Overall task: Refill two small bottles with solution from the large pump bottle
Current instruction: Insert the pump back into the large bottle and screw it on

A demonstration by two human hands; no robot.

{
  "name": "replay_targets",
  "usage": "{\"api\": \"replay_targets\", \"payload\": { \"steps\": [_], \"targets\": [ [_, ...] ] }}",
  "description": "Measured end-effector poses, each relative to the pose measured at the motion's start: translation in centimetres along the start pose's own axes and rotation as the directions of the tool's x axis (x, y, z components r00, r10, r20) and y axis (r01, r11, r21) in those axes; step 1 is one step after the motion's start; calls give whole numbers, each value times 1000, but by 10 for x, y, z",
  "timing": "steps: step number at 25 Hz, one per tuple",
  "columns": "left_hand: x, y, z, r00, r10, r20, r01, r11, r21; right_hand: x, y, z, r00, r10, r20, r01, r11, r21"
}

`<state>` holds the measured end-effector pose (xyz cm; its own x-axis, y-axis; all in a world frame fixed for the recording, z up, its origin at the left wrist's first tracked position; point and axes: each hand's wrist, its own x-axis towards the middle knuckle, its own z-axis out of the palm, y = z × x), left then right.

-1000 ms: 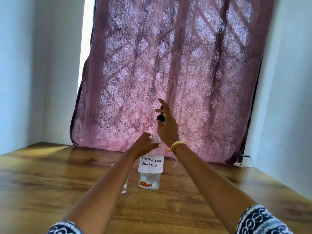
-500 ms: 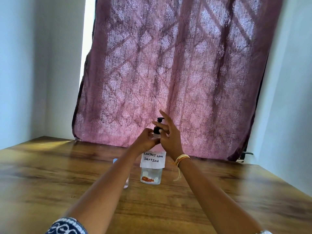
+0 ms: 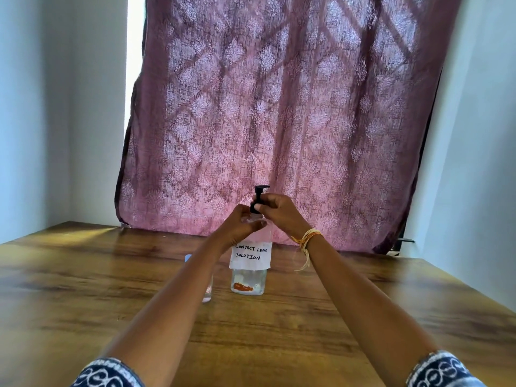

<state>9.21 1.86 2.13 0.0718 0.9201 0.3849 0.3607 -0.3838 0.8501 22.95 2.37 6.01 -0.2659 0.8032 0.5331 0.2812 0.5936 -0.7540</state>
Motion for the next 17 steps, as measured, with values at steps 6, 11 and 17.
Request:
{"api": "replay_targets", "payload": {
  "steps": [6,11,17],
  "targets": [
    [-9,-11,0,998,49,-45,-47,998,47,-11,2,-6,996,-72,-44,71,997,-29],
    [-21,-16,1,974,169,-149,-173,985,-13,-19,4,-3,988,-122,-96,118,992,-41],
    [-30,-12,11,966,208,-153,-235,954,-184,-19,6,-13,992,-91,-86,91,996,-5]
  ]
}}
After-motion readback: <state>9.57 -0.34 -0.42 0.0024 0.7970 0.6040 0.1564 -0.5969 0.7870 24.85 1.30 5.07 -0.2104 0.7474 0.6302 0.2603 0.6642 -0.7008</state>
